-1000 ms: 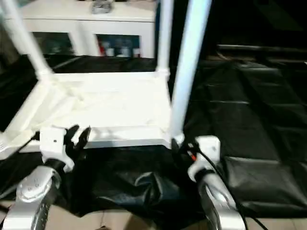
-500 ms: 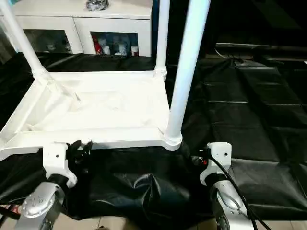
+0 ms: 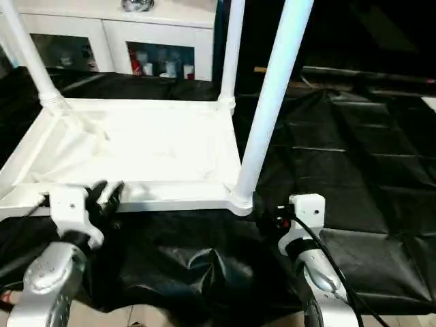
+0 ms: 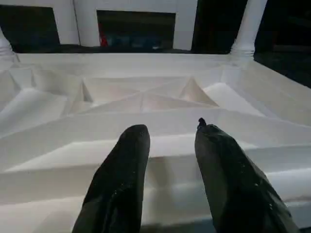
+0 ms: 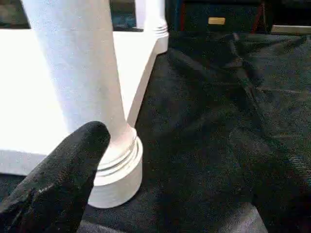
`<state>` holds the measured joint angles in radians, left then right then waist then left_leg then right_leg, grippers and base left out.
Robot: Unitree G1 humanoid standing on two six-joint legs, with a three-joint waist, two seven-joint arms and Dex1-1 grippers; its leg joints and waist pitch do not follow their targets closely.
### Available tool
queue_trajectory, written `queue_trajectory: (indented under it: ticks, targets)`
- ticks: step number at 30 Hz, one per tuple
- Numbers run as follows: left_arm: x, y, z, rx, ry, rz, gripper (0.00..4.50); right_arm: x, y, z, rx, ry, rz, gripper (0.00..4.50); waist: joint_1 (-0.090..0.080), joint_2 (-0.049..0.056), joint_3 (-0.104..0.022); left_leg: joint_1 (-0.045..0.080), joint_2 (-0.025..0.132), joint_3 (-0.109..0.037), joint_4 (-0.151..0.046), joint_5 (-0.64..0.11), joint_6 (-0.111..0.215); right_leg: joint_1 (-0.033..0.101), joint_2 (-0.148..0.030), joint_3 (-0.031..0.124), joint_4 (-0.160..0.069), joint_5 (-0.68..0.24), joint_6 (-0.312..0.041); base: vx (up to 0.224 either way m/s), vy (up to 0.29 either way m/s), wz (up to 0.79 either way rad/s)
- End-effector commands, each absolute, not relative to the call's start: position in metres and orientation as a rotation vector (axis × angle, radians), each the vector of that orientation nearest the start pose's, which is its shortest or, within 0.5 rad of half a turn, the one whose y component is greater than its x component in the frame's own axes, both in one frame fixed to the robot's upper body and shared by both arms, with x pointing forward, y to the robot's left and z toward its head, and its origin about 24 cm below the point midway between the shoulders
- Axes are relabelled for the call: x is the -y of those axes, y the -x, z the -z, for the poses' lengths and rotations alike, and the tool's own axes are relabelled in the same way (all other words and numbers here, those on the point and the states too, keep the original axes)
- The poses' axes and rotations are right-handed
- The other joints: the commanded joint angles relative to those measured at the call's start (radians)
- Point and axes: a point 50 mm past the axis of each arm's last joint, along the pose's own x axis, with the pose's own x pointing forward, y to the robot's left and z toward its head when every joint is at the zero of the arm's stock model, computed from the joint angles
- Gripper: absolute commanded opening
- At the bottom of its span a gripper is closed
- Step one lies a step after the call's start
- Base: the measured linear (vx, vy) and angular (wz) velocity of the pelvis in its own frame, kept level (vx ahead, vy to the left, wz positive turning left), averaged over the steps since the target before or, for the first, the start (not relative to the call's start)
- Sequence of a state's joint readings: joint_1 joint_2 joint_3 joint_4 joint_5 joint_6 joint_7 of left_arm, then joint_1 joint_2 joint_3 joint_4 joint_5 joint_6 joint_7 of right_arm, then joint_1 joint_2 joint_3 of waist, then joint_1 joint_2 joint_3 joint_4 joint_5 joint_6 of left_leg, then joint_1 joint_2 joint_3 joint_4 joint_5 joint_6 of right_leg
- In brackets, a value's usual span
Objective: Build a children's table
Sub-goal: Rotate leg to tighten
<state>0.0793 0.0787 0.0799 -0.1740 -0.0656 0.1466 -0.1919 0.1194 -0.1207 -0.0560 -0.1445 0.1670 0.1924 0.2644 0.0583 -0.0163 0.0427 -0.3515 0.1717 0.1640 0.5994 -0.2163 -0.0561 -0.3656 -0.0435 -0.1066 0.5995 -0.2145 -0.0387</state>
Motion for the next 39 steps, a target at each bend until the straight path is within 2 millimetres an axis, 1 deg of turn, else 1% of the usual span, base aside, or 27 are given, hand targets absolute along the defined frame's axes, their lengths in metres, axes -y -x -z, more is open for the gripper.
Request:
queue_trajectory:
  ticks: [1,3,5,7,8,9,10,11,14,15,16,17,18,19,20,22,23,24,25,26,29,33,34,35,37,38,39]
  targets:
    - [-0.174,-0.237,-0.05,-0.053,-0.024,0.113,1.84,0.181,-0.227,-0.032,-0.156,-0.068,-0.184,4.5,0.003,-0.003,-0.035,-0.004,0.073,-0.03,-0.083,-0.184,0.057,0.036,-0.121,0.082,-0.089,-0.248,-0.075,0.0,0.0,0.0]
    - [-0.172,-0.237,-0.049,-0.054,-0.037,0.13,1.84,0.184,-0.226,-0.03,-0.165,-0.065,-0.176,4.5,0.005,-0.003,-0.035,-0.003,0.074,-0.03,-0.082,-0.189,0.055,0.034,-0.121,0.082,-0.092,-0.278,-0.067,0.0,0.0,0.0]
    - [-0.172,-0.236,-0.05,-0.05,-0.043,0.14,1.84,0.185,-0.225,-0.029,-0.168,-0.061,-0.174,4.5,0.003,-0.003,-0.035,-0.002,0.075,-0.03,-0.083,-0.189,0.051,0.032,-0.117,0.082,-0.092,-0.269,-0.064,0.0,0.0,0.0]
    - [-0.171,-0.235,-0.05,-0.053,-0.057,0.139,1.84,0.186,-0.225,-0.029,-0.168,-0.063,-0.173,4.5,0.001,-0.017,-0.035,-0.003,0.075,-0.028,-0.083,-0.185,0.055,0.033,-0.117,0.082,-0.091,-0.267,-0.064,0.0,0.0,0.0]
    - [-0.17,-0.234,-0.049,-0.056,-0.067,0.144,1.84,0.187,-0.225,-0.029,-0.168,-0.065,-0.171,4.5,0.004,-0.011,-0.035,-0.002,0.076,-0.029,-0.083,-0.184,0.056,0.032,-0.118,0.083,-0.089,-0.269,-0.065,0.0,0.0,0.0]
    - [-0.169,-0.233,-0.048,-0.058,-0.073,0.141,1.84,0.188,-0.224,-0.029,-0.167,-0.069,-0.169,4.5,0.003,-0.01,-0.034,-0.001,0.076,-0.028,-0.083,-0.184,0.055,0.031,-0.118,0.083,-0.09,-0.27,-0.065,0.0,0.0,0.0]
    - [-0.169,-0.232,-0.048,-0.058,-0.072,0.137,1.84,0.188,-0.224,-0.029,-0.169,-0.072,-0.167,4.5,0.004,-0.019,-0.035,-0.003,0.076,-0.029,-0.084,-0.179,0.058,0.034,-0.12,0.083,-0.088,-0.267,-0.064,0.0,0.0,0.0]
    - [-0.169,-0.232,-0.049,-0.057,-0.07,0.136,1.84,0.189,-0.224,-0.029,-0.169,-0.072,-0.169,4.5,0.005,-0.017,-0.035,-0.002,0.076,-0.028,-0.083,-0.176,0.059,0.032,-0.12,0.083,-0.089,-0.262,-0.065,0.0,0.0,0.0]
    - [-0.168,-0.232,-0.05,-0.05,-0.071,0.124,1.84,0.193,-0.225,-0.026,-0.179,-0.069,-0.17,4.5,0.006,-0.018,-0.033,-0.001,0.078,-0.029,-0.085,-0.191,0.053,0.031,-0.119,0.083,-0.09,-0.256,-0.072,0.0,0.0,0.0]
    - [-0.168,-0.232,-0.049,-0.052,-0.078,0.133,1.84,0.193,-0.224,-0.025,-0.182,-0.07,-0.167,4.5,0.007,-0.007,-0.032,0.0,0.076,-0.029,-0.085,-0.197,0.05,0.029,-0.119,0.084,-0.091,-0.259,-0.074,0.0,0.0,0.0]
    - [-0.168,-0.232,-0.048,-0.053,-0.082,0.141,1.84,0.193,-0.224,-0.023,-0.184,-0.07,-0.165,4.5,0.004,-0.016,-0.033,0.0,0.076,-0.029,-0.085,-0.205,0.048,0.03,-0.117,0.083,-0.093,-0.262,-0.072,0.0,0.0,0.0]
    - [-0.172,-0.234,-0.048,-0.06,-0.1,0.159,1.84,0.187,-0.224,-0.025,-0.176,-0.074,-0.166,4.5,0.003,0.011,-0.033,0.002,0.076,-0.03,-0.084,-0.211,0.04,0.028,-0.115,0.084,-0.093,-0.25,-0.077,0.0,0.0,0.0]
    - [-0.172,-0.234,-0.048,-0.06,-0.1,0.159,1.84,0.187,-0.224,-0.025,-0.176,-0.074,-0.166,4.5,-0.001,-0.001,-0.033,0.003,0.076,-0.028,-0.085,-0.218,0.04,0.028,-0.113,0.084,-0.097,-0.249,-0.073,0.0,0.0,0.0]
    - [-0.174,-0.236,-0.048,-0.061,-0.102,0.161,1.84,0.185,-0.224,-0.028,-0.169,-0.083,-0.17,4.5,0.0,-0.003,-0.033,0.0,0.074,-0.03,-0.085,-0.218,0.041,0.032,-0.115,0.084,-0.092,-0.251,-0.075,0.0,0.0,0.0]
    - [-0.176,-0.238,-0.047,-0.07,-0.101,0.169,1.84,0.18,-0.223,-0.028,-0.165,-0.091,-0.183,4.5,0.001,-0.001,-0.034,0.0,0.072,-0.029,-0.083,-0.208,0.044,0.033,-0.115,0.084,-0.092,-0.255,-0.074,0.0,0.0,0.0]
    - [-0.176,-0.238,-0.045,-0.073,-0.106,0.177,1.84,0.179,-0.222,-0.026,-0.171,-0.088,-0.191,4.5,0.001,0.002,-0.035,-0.001,0.073,-0.03,-0.082,-0.193,0.048,0.033,-0.117,0.084,-0.091,-0.25,-0.077,0.0,0.0,0.0]
    - [-0.178,-0.236,-0.044,-0.08,-0.105,0.177,1.84,0.177,-0.22,-0.024,-0.176,-0.083,-0.202,4.5,0.0,0.008,-0.036,-0.001,0.076,-0.029,-0.083,-0.19,0.047,0.032,-0.115,0.084,-0.09,-0.234,-0.083,0.0,0.0,0.0]
    - [-0.178,-0.235,-0.044,-0.081,-0.097,0.172,1.84,0.177,-0.22,-0.023,-0.176,-0.084,-0.2,4.5,-0.001,0.004,-0.036,-0.001,0.077,-0.029,-0.083,-0.192,0.046,0.032,-0.115,0.084,-0.09,-0.23,-0.085,0.0,0.0,0.0]
    - [-0.179,-0.234,-0.044,-0.083,-0.087,0.164,1.84,0.178,-0.22,-0.023,-0.176,-0.089,-0.193,4.5,-0.001,0.003,-0.036,-0.001,0.077,-0.029,-0.083,-0.197,0.045,0.033,-0.115,0.084,-0.088,-0.229,-0.091,0.0,0.0,0.0]
    - [-0.179,-0.233,-0.043,-0.084,-0.084,0.162,1.84,0.178,-0.22,-0.023,-0.176,-0.09,-0.189,4.5,-0.001,0.008,-0.036,-0.001,0.077,-0.029,-0.084,-0.203,0.046,0.033,-0.116,0.084,-0.088,-0.233,-0.096,0.0,0.0,0.0]
    - [-0.179,-0.229,-0.039,-0.093,-0.071,0.157,1.84,0.179,-0.219,-0.021,-0.179,-0.081,-0.184,4.5,-0.003,0.007,-0.033,-0.001,0.075,-0.029,-0.085,-0.227,0.043,0.032,-0.116,0.084,-0.095,-0.276,-0.086,0.0,0.0,0.0]
    - [-0.177,-0.222,-0.034,-0.114,-0.06,0.153,1.84,0.183,-0.218,-0.02,-0.183,-0.079,-0.167,4.5,-0.003,0.007,-0.033,-0.001,0.076,-0.03,-0.085,-0.233,0.042,0.031,-0.116,0.084,-0.096,-0.29,-0.077,0.0,0.0,0.0]
    - [-0.176,-0.222,-0.035,-0.11,-0.059,0.161,1.84,0.182,-0.218,-0.021,-0.18,-0.079,-0.168,4.5,-0.003,0.014,-0.033,0.0,0.076,-0.03,-0.085,-0.236,0.04,0.029,-0.114,0.085,-0.097,-0.283,-0.077,0.0,0.0,0.0]
    - [-0.176,-0.223,-0.036,-0.109,-0.065,0.166,1.84,0.182,-0.218,-0.021,-0.178,-0.078,-0.17,4.5,-0.002,0.016,-0.033,0.001,0.076,-0.031,-0.086,-0.243,0.038,0.029,-0.114,0.084,-0.097,-0.28,-0.078,0.0,0.0,0.0]
    - [-0.175,-0.224,-0.039,-0.097,-0.076,0.178,1.84,0.181,-0.218,-0.023,-0.172,-0.079,-0.171,4.5,-0.002,0.014,-0.033,0.001,0.076,-0.031,-0.086,-0.246,0.039,0.03,-0.113,0.084,-0.096,-0.274,-0.079,0.0,0.0,0.0]
    - [-0.176,-0.226,-0.04,-0.095,-0.075,0.174,1.84,0.181,-0.218,-0.023,-0.172,-0.078,-0.169,4.5,0.0,0.024,-0.034,0.0,0.075,-0.032,-0.086,-0.241,0.039,0.031,-0.115,0.085,-0.094,-0.265,-0.083,0.0,0.0,0.0]
    - [-0.177,-0.227,-0.041,-0.093,-0.073,0.167,1.84,0.181,-0.218,-0.022,-0.172,-0.075,-0.167,4.5,-0.002,0.02,-0.033,0.001,0.075,-0.03,-0.086,-0.244,0.04,0.029,-0.113,0.084,-0.097,-0.267,-0.082,0.0,0.0,0.0]
